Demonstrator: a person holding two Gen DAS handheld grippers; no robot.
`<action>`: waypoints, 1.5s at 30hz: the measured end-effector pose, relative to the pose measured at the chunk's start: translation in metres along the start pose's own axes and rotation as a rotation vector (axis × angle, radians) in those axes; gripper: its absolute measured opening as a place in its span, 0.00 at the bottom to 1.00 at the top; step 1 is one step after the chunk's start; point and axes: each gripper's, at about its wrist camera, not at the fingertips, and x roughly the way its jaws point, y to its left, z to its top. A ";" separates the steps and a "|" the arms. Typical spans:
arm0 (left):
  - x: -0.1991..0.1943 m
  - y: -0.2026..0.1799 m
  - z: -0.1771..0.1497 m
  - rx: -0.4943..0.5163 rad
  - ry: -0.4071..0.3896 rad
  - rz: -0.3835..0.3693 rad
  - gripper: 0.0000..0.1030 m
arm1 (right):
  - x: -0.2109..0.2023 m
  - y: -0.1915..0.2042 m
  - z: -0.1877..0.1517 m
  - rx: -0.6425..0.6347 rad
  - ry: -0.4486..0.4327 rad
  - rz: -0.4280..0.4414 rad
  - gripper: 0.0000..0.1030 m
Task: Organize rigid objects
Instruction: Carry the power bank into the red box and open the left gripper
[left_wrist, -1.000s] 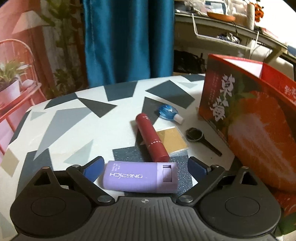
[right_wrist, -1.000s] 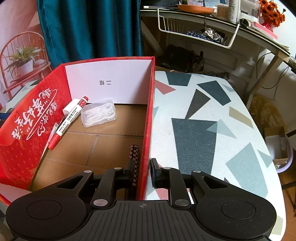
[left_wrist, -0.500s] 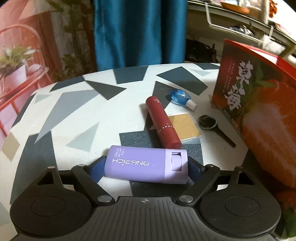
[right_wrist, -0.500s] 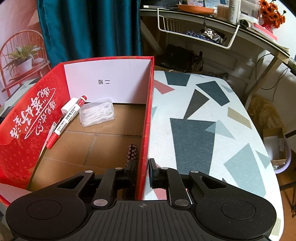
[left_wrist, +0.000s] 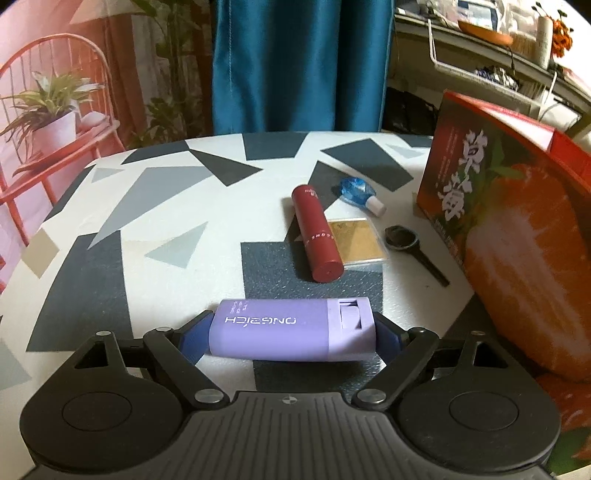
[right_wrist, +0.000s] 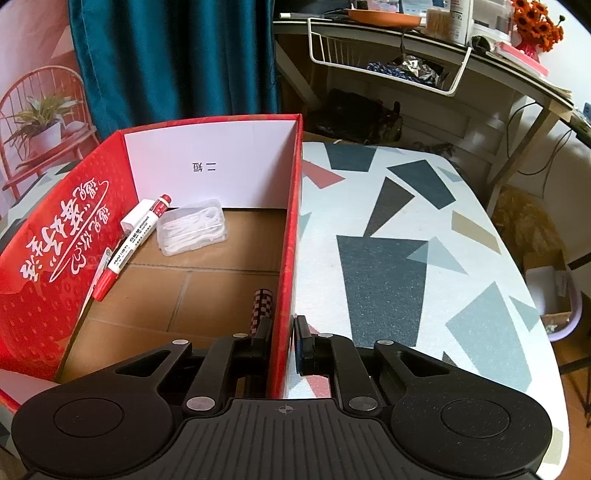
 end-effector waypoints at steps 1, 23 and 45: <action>-0.003 0.000 0.001 -0.004 -0.006 -0.001 0.86 | 0.000 0.000 0.000 0.003 -0.001 0.000 0.11; -0.065 -0.063 0.060 0.114 -0.218 -0.141 0.86 | -0.003 -0.002 -0.001 0.019 -0.006 0.011 0.11; -0.029 -0.159 0.083 0.442 -0.269 -0.222 0.86 | -0.002 -0.002 0.000 0.017 -0.007 0.018 0.11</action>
